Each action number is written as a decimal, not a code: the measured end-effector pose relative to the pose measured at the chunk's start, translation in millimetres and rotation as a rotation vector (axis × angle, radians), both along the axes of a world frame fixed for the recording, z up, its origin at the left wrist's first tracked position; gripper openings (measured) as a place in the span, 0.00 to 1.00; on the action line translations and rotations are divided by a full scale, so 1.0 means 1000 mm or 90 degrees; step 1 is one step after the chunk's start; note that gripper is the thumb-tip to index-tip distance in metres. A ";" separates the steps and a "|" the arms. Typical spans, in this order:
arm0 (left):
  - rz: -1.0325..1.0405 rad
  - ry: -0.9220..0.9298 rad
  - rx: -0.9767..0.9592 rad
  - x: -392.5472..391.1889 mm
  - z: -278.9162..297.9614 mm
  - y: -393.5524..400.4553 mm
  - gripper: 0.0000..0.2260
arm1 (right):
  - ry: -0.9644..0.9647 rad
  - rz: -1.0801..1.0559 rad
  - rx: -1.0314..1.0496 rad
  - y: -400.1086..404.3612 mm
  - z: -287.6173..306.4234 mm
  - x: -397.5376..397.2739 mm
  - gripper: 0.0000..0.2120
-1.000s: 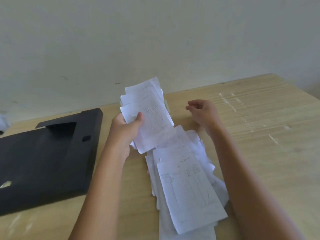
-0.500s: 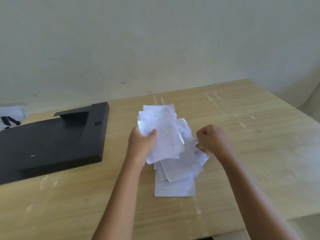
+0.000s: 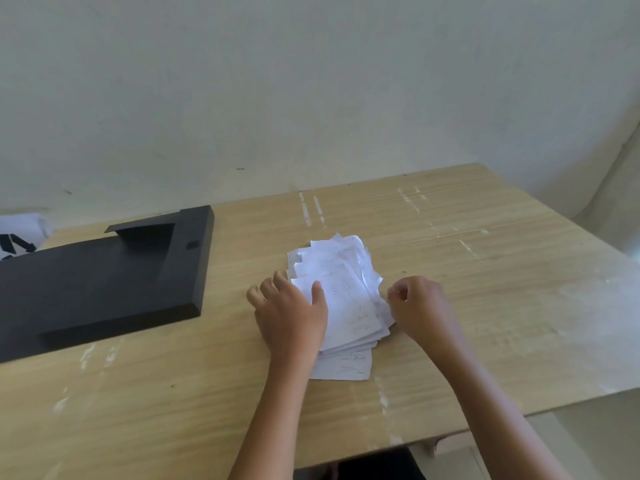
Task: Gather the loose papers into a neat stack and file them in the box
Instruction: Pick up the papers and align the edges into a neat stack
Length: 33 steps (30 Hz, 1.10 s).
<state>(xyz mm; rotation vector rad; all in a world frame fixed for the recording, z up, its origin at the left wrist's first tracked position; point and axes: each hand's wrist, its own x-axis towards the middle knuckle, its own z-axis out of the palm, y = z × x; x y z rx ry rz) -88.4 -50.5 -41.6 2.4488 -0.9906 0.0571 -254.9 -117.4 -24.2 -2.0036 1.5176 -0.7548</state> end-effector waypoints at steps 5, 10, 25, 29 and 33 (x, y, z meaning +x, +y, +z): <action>-0.013 0.086 0.057 -0.016 -0.012 -0.013 0.32 | -0.061 0.039 0.058 0.009 -0.008 0.005 0.06; -0.065 0.211 -0.175 0.009 -0.003 0.005 0.30 | -0.097 -0.010 0.101 -0.002 -0.004 -0.012 0.10; -0.263 0.111 0.068 0.008 -0.009 0.056 0.66 | -0.098 0.099 0.235 0.015 0.007 -0.010 0.08; -0.247 0.091 0.087 0.006 -0.008 0.049 0.65 | -0.110 0.089 0.249 0.014 0.000 -0.009 0.08; -0.155 0.208 -0.046 0.023 0.001 0.037 0.48 | -0.110 0.043 0.144 -0.001 0.005 -0.004 0.09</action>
